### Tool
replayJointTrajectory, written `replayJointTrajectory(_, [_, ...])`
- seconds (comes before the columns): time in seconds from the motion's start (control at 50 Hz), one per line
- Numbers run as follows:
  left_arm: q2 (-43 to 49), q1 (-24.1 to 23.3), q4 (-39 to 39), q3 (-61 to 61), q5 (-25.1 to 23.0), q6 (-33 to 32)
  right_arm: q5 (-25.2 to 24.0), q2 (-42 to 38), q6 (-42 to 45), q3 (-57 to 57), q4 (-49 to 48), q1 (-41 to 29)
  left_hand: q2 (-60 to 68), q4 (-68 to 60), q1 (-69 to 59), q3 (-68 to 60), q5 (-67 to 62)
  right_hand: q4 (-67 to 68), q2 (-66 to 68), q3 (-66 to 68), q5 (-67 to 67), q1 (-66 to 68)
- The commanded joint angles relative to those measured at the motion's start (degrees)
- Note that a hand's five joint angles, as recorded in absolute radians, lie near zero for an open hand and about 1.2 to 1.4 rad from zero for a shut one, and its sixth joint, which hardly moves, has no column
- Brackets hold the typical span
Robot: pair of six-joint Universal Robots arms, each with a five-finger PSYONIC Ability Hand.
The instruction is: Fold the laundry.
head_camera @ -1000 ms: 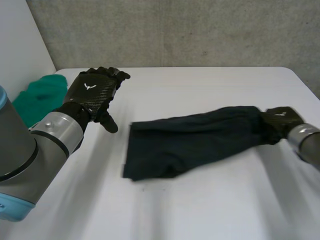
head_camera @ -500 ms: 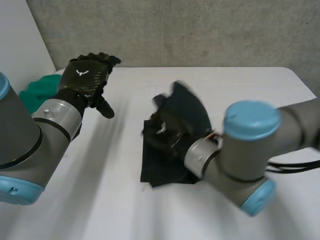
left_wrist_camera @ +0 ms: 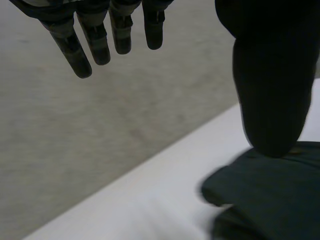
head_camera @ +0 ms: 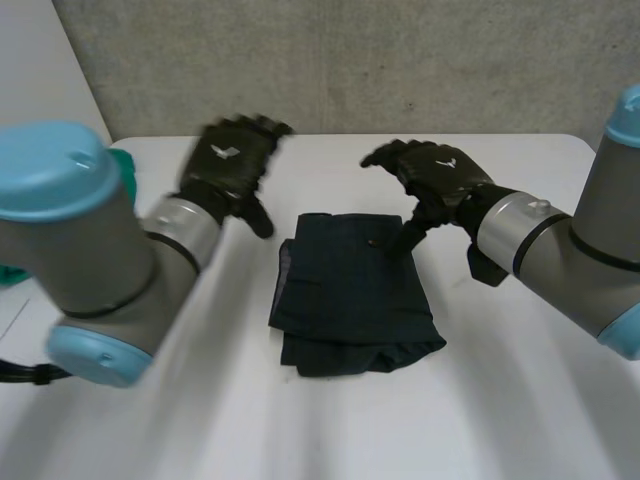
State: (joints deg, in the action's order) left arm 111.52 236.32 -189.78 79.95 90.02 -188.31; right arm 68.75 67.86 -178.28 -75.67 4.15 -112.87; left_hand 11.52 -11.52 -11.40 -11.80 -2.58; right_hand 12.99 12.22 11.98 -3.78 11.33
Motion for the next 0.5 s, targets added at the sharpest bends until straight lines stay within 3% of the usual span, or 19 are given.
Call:
replayJointTrajectory(0.02, [10.63, -5.34, 0.29, -4.53, -2.57, -0.04, 4.29, -8.08, 6.45, 5.36, 6.57, 0.64, -0.97, 0.97, 0.85, 1.25, 2.03, -2.99, -2.22, -1.98, 3.78, -1.33])
replayJointTrajectory(0.2, [16.44, -5.52, 1.95, -6.38, 2.7, -0.57, 4.02, -16.08, 7.77, 8.43, 6.31, 0.02, 0.04, -0.04, -0.16, 0.24, 1.02, -2.99, -2.22, -1.98, 3.78, -1.33])
replayJointTrajectory(0.32, [18.03, -4.99, 5.38, -6.3, 2.97, -1.53, 4.55, -18.81, 9.88, 9.58, 6.13, -0.07, 0.04, -0.04, -0.16, 0.24, 1.02, -2.99, -2.22, -1.98, 3.78, -1.33])
replayJointTrajectory(0.5, [20.84, -4.99, 7.05, -6.38, 4.29, -8.91, 4.64, -22.59, 16.38, 10.02, 5.96, -0.24, -0.46, 0.47, 0.35, 0.75, 1.53, -2.99, -2.22, -1.98, 3.78, -1.33])
